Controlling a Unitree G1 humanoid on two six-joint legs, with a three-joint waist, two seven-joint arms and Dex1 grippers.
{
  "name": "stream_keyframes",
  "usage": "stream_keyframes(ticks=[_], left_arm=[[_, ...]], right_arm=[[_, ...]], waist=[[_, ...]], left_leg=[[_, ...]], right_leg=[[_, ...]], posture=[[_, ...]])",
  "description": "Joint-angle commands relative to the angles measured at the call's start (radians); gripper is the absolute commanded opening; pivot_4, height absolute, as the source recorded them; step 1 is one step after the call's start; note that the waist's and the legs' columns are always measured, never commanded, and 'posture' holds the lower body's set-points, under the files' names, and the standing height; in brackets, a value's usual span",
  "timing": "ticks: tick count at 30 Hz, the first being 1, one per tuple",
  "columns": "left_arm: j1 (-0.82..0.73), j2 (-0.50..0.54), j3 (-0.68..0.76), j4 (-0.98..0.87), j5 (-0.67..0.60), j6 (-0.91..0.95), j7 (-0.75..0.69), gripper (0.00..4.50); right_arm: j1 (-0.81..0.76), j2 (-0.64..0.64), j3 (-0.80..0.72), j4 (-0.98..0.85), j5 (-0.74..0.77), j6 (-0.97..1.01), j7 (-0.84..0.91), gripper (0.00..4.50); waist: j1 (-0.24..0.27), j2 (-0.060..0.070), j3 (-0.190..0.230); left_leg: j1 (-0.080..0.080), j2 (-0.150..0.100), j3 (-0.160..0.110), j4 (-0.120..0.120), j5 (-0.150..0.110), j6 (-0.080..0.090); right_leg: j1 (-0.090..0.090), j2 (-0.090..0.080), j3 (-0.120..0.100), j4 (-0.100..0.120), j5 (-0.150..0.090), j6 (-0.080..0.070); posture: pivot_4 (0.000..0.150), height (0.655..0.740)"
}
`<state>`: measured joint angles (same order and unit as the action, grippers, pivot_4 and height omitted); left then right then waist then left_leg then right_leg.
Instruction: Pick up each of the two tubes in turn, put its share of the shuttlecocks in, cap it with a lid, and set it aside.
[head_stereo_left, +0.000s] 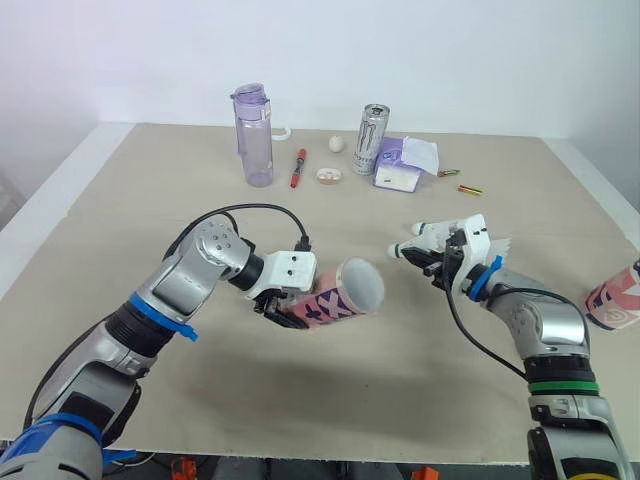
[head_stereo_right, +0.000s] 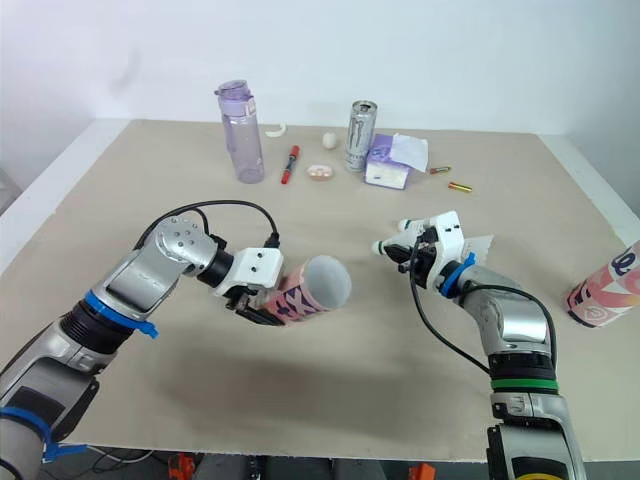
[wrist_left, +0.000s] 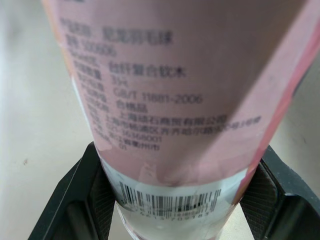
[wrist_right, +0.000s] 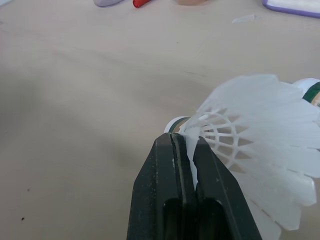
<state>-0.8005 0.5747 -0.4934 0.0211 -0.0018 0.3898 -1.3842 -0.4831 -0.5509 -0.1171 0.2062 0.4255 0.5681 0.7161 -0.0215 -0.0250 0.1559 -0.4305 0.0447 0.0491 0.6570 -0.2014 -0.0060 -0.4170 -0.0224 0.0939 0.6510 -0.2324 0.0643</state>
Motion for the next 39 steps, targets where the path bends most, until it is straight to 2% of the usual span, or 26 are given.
stream_keyframes(ticks=[1,5,9,16,26,35,39], left_arm=[[-0.009,-0.01,-0.005,0.019,0.015,-0.011,0.015,2.94],[-0.011,-0.016,0.0,0.033,0.009,-0.009,0.014,2.94],[-0.007,-0.034,0.022,0.036,-0.035,0.042,0.005,2.94],[-0.015,-0.036,0.024,0.076,-0.047,0.073,-0.004,2.94],[-0.026,-0.048,0.019,0.084,-0.036,0.076,0.002,2.94],[-0.025,-0.049,0.021,0.08,-0.035,0.087,0.011,2.94],[-0.026,-0.046,0.02,0.069,-0.036,0.098,0.01,2.94]], right_arm=[[0.002,-0.025,-0.019,-0.134,0.02,-0.011,0.026,0.04],[0.024,-0.113,-0.025,-0.278,-0.002,-0.126,0.133,0.04],[0.015,-0.258,-0.07,-0.43,-0.013,-0.315,0.286,0.04],[-0.013,-0.365,-0.06,-0.622,0.062,-0.301,0.373,0.04],[0.061,-0.376,0.02,-0.705,0.023,-0.343,0.415,0.04],[0.024,-0.352,0.111,-0.708,-0.02,-0.391,0.434,0.04],[-0.028,-0.35,0.128,-0.7,0.0,-0.359,0.443,0.94]], waist=[[0.0,0.0,0.0],[0.001,0.0,0.0],[0.002,0.001,0.0],[0.001,0.001,0.0],[0.002,0.0,0.0],[0.002,0.0,0.0],[0.002,0.0,0.0]], left_leg=[[0.0,0.0,0.0,0.0,0.0,0.0],[-0.001,-0.002,0.0,0.0,0.0,0.0],[-0.001,-0.002,0.001,0.0,0.0,0.0],[-0.001,-0.002,0.0,0.0,0.0,0.0],[-0.001,-0.002,0.001,0.001,0.0,0.0],[-0.001,-0.002,0.0,0.002,0.0,0.0],[-0.001,-0.002,0.001,0.003,0.0,0.0]], right_leg=[[0.0,0.0,0.001,0.0,0.0,0.001],[0.0,0.0,0.002,0.0,-0.001,0.002],[0.0,0.0,0.004,-0.001,-0.001,0.003],[0.0,0.0,0.004,-0.001,-0.001,0.002],[0.0,0.0,0.004,-0.001,-0.002,0.002],[0.0,0.0,0.004,-0.001,-0.002,0.002],[0.0,0.0,0.004,-0.001,-0.001,0.002]], posture=[[0.15,0.74],[0.15,0.74],[0.15,0.74],[0.15,0.74],[0.15,0.74],[0.15,0.74],[0.15,0.74]])
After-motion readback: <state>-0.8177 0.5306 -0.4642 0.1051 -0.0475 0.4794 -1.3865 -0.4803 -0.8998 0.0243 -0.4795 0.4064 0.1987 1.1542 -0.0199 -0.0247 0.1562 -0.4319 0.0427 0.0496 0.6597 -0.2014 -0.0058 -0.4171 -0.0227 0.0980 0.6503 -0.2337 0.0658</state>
